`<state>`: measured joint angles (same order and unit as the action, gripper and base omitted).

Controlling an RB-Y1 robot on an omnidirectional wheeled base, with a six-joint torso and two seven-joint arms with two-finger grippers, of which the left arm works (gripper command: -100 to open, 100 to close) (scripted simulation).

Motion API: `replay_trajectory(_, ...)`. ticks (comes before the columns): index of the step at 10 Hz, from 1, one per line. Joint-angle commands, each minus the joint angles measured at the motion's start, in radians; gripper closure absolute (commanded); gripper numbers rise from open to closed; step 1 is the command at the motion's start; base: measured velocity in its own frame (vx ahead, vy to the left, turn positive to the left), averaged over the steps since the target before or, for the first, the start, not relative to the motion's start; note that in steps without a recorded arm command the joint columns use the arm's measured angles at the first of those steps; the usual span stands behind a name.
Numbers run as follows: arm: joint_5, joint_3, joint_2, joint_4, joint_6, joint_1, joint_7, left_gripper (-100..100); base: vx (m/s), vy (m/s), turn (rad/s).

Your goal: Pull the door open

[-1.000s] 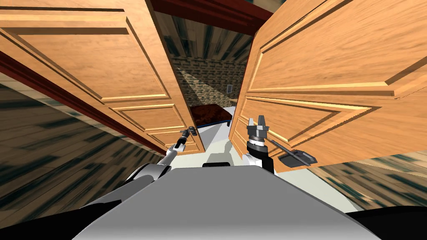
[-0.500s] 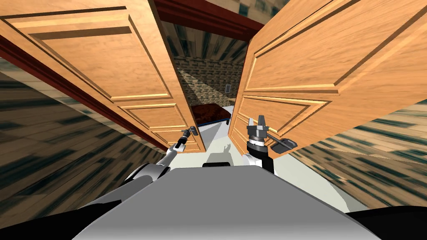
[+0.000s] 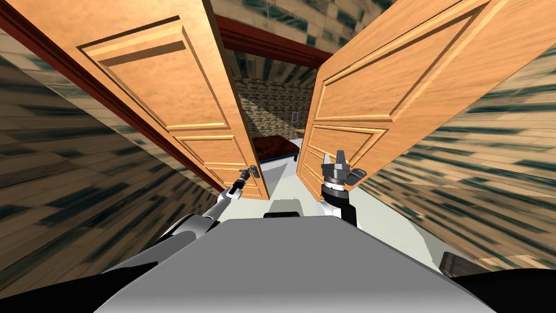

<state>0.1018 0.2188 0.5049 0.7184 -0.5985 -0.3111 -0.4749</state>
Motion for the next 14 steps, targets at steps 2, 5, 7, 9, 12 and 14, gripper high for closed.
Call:
replay_trajectory(2, -0.008, 0.045, 0.042, 0.016, -0.048, 0.021, -0.048, 100, -0.194, 0.092, -0.102)
replay_trajectory(5, -0.014, 0.082, 0.078, 0.029, -0.089, 0.038, -0.089, 100, -0.177, 0.086, -0.060)
replay_trajectory(7, -0.020, 0.115, 0.109, 0.040, -0.124, 0.053, -0.125, 100, -0.169, 0.120, -0.074)
replay_trajectory(9, -0.021, 0.119, 0.112, 0.048, -0.125, 0.058, -0.128, 100, -0.131, 0.085, -0.043)
replay_trajectory(12, -0.028, 0.151, 0.150, 0.053, -0.188, 0.085, -0.164, 100, -0.163, 0.098, -0.108)
replay_trajectory(14, -0.032, 0.167, 0.174, 0.054, -0.226, 0.099, -0.184, 100, -0.169, 0.110, -0.084)
